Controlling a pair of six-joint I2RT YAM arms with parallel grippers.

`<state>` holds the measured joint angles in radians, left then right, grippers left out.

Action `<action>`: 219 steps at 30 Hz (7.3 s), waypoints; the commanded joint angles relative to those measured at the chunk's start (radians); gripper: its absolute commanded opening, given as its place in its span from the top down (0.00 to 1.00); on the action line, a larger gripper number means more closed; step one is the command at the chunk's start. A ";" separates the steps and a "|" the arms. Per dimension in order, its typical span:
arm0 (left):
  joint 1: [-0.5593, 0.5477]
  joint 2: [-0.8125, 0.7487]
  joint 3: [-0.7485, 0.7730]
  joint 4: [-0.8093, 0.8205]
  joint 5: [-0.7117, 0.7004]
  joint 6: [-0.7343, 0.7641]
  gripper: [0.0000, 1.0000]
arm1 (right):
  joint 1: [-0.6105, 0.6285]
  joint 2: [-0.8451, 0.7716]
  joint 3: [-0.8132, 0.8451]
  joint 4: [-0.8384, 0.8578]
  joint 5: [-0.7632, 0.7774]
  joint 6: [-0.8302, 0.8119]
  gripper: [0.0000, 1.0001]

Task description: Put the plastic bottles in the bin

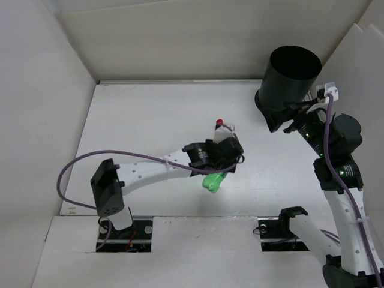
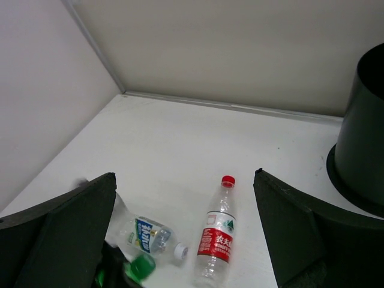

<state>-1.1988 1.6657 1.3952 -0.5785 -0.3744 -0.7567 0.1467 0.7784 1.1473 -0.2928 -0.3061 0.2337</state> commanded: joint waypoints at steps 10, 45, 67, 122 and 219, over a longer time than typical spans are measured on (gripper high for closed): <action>0.185 -0.077 0.506 0.149 -0.130 0.246 1.00 | -0.049 0.010 -0.181 0.615 -0.585 0.237 0.00; 0.314 -0.129 0.549 0.317 0.167 0.214 0.00 | 0.211 0.597 0.011 1.128 -0.438 0.406 0.96; 0.323 -0.219 0.277 -0.052 -0.164 -0.027 0.00 | -0.366 1.018 0.678 0.230 0.176 -0.039 0.71; 0.642 -0.069 -0.545 0.383 0.313 -1.000 0.04 | 0.042 0.730 0.425 0.172 0.001 0.001 0.00; 0.539 0.098 0.228 0.368 0.508 0.151 0.00 | -0.230 1.248 1.286 -0.164 0.561 -0.097 0.00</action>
<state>-0.6079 1.7184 1.5520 -0.2253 0.1444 -0.5850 -0.0963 2.1067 2.3726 -0.4042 0.2161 0.1467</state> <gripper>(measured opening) 0.997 0.998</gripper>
